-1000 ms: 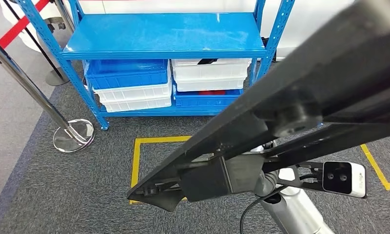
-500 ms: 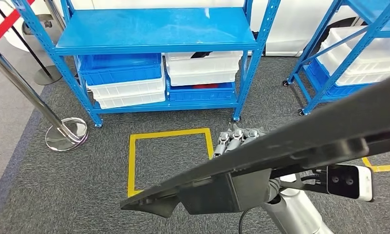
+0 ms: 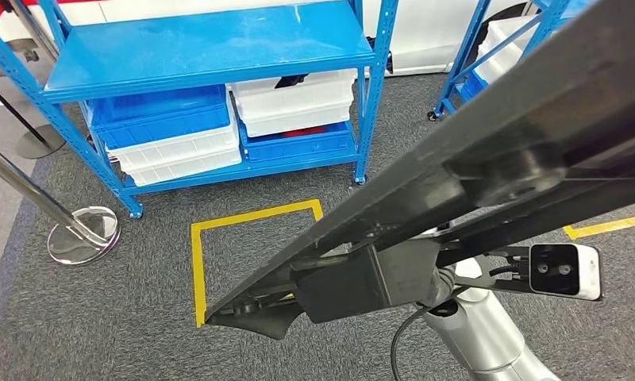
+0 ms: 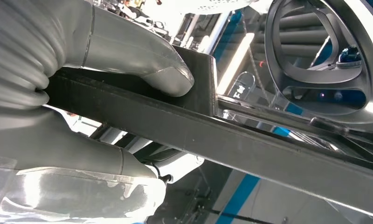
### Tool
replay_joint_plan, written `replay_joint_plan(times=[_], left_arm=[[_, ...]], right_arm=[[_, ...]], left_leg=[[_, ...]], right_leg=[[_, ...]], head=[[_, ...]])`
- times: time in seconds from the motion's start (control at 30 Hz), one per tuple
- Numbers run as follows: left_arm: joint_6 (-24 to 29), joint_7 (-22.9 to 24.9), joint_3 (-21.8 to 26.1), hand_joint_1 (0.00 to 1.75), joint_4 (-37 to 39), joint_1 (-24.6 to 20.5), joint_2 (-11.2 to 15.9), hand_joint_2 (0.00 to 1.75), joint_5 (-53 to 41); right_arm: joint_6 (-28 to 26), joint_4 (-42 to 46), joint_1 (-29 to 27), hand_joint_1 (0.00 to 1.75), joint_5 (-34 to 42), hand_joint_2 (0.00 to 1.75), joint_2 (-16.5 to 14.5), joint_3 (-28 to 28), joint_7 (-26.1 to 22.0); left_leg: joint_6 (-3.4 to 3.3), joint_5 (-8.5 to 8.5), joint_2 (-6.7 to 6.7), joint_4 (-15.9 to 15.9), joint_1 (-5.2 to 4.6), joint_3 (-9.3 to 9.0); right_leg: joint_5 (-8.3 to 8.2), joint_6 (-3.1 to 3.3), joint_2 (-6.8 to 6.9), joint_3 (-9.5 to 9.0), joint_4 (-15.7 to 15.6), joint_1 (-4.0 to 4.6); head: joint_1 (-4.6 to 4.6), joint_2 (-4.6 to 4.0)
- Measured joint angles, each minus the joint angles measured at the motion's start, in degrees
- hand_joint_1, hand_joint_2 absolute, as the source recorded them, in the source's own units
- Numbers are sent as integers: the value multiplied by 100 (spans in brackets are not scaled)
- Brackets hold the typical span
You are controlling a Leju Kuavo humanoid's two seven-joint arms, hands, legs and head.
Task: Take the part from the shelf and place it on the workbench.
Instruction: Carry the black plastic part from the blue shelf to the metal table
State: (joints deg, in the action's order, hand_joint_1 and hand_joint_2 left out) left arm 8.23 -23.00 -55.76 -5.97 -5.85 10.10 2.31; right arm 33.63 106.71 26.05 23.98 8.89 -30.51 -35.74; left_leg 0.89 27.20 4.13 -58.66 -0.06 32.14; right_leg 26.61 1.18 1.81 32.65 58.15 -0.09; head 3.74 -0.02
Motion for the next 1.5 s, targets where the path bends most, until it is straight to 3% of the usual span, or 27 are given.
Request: replay_joint_plan(times=[0.07,0.13,0.17,0.2,0.23,0.3,0.37,0.43,0.5,0.53,0.6,0.67,0.7,0.73,0.77,0.83,0.9,0.97,1.03,1.13,1.17,1.2,1.23,1.27,1.33,1.4,1.5], left_arm=[[-10,-12,1,0,0,3,-2,175,-2],[-31,-15,1,0,0,32,-3,175,-3],[-40,-16,1,0,0,46,-4,175,-4],[-49,-17,1,0,0,54,-4,175,-5],[-53,-18,1,0,0,56,-5,175,-5],[-58,-19,1,0,0,53,-5,175,-4],[-71,-22,1,0,0,53,-5,175,-3],[-86,-26,1,0,-1,51,-10,175,-2],[-91,-29,1,0,-2,41,-25,175,-2],[-91,-32,2,0,-2,38,-31,175,-1],[-94,-40,4,0,-2,47,-36,175,0],[-104,-45,5,0,-2,63,-37,175,-1],[-109,-49,5,0,-2,68,-40,175,-1],[-113,-51,7,0,-2,69,-46,175,-2],[-117,-54,9,0,-2,67,-52,175,-2],[-122,-63,16,0,-2,62,-63,175,-2],[-123,-74,32,0,-2,60,-66,175,-2],[-120,-78,49,0,-2,57,-66,175,-1],[-111,-80,70,0,-2,55,-64,175,0],[-104,-83,117,0,-2,79,-64,175,1],[-102,-82,131,0,-2,90,-64,175,1],[-99,-81,141,0,-2,96,-64,175,1],[-95,-80,149,0,-2,100,-64,175,1],[-88,-82,156,0,-2,99,-63,175,0],[-66,-95,199,0,-2,98,-59,175,0],[-45,-115,276,0,-2,96,-55,175,0],[-12,-81,377,0,-2,90,-58,175,2]], right_arm=[[3,-19,19,175,1,175,-2,-23,0],[4,-42,27,175,-11,175,-4,-54,0],[5,-54,25,175,-19,175,-3,-68,0],[6,-63,24,175,-27,175,-2,-78,0],[7,-70,24,175,-32,175,-1,-85,0],[22,-74,25,175,-35,175,1,-92,0],[118,-77,18,175,-10,175,2,-84,0],[400,-98,-24,175,66,175,16,20,0],[767,-139,-84,175,126,175,40,241,0],[911,-160,-103,175,134,175,48,353,0],[1086,-198,-134,175,132,175,56,529,0],[1184,-235,-219,175,129,175,61,651,0],[1208,-249,-278,175,128,175,66,708,0],[1221,-260,-329,175,130,175,72,770,0],[1220,-267,-361,175,137,175,79,829,0],[1199,-270,-375,175,179,175,97,913,0],[1173,-269,-398,175,248,175,124,951,0],[1158,-268,-444,175,305,175,162,984,0],[1149,-267,-470,175,335,175,194,1025,0],[1138,-268,-504,175,362,175,208,1046,0],[1138,-269,-525,175,369,175,211,1047,0],[1137,-269,-544,175,375,175,217,1047,0],[1137,-269,-558,175,383,175,222,1049,0],[1143,-268,-567,175,388,175,225,1055,0],[1213,-262,-609,175,393,175,228,1103,0],[1404,-231,-741,175,333,175,226,1212,0],[1924,-98,-1125,175,27,175,149,1498,0]], left_leg=[[47,318,-187,-464,22,197],[83,682,-322,-1233,40,518],[97,748,-343,-1485,47,621],[105,700,-353,-1533,57,629],[109,543,-366,-1340,69,525],[101,172,-506,-579,103,141],[72,44,-668,-61,120,-93],[24,51,-667,21,110,-100],[-55,-1,-576,48,122,-84],[-95,-27,-524,71,131,-79],[-139,-53,-415,92,127,-63],[-148,-56,-298,90,117,-45],[-148,-55,-242,88,115,-41],[-146,-54,-189,84,115,-39],[-139,-50,-140,78,115,-41],[-107,-32,-52,60,96,-47],[-50,-22,35,55,64,-52],[13,-9,125,62,48,-57],[63,130,16,-85,62,-9],[94,668,-301,-1088,82,413],[99,780,-337,-1425,82,566],[99,781,-353,-1585,82,642],[93,669,-360,-1518,82,617],[80,471,-376,-1236,83,495],[38,110,-542,-458,88,155],[4,12,-694,-41,83,-32],[-74,-8,-626,51,92,-61]], right_leg=[[-61,54,-77,9,-51,-33],[-90,79,-179,46,-46,-30],[-99,77,-237,61,-36,-28],[-106,72,-296,74,-21,-27],[-108,64,-354,83,0,-28],[-98,36,-462,106,56,-24],[-107,-24,-563,170,112,-17],[-153,-104,-653,237,119,-17],[-121,-175,-603,289,167,-26],[-22,-204,-510,352,299,-26],[325,-260,-304,609,877,-34],[577,-303,-243,868,1494,-59],[568,-315,-231,887,1583,-69],[463,-318,-212,803,1464,-77],[289,-311,-162,623,1152,-79],[44,-257,84,237,421,-36],[3,-175,224,100,98,21],[-23,-99,118,126,75,21],[-61,-21,10,130,41,-10],[-87,53,-162,143,33,-18],[-90,58,-229,147,38,-13],[-91,60,-295,149,47,-8],[-91,60,-361,148,57,-7],[-90,58,-428,147,69,-7],[-82,34,-548,157,103,-2],[-91,-25,-640,197,127,-6],[-104,-135,-679,238,128,-15]], head=[[1,0],[1,0],[1,0],[1,0],[1,0],[0,0],[0,0],[1,0],[0,0],[-1,0],[-1,0],[0,0],[0,0],[0,0],[0,0],[0,0],[0,0],[0,0],[0,0],[0,0],[0,0],[0,0],[0,0],[0,0],[0,0],[1,0],[1,0]])
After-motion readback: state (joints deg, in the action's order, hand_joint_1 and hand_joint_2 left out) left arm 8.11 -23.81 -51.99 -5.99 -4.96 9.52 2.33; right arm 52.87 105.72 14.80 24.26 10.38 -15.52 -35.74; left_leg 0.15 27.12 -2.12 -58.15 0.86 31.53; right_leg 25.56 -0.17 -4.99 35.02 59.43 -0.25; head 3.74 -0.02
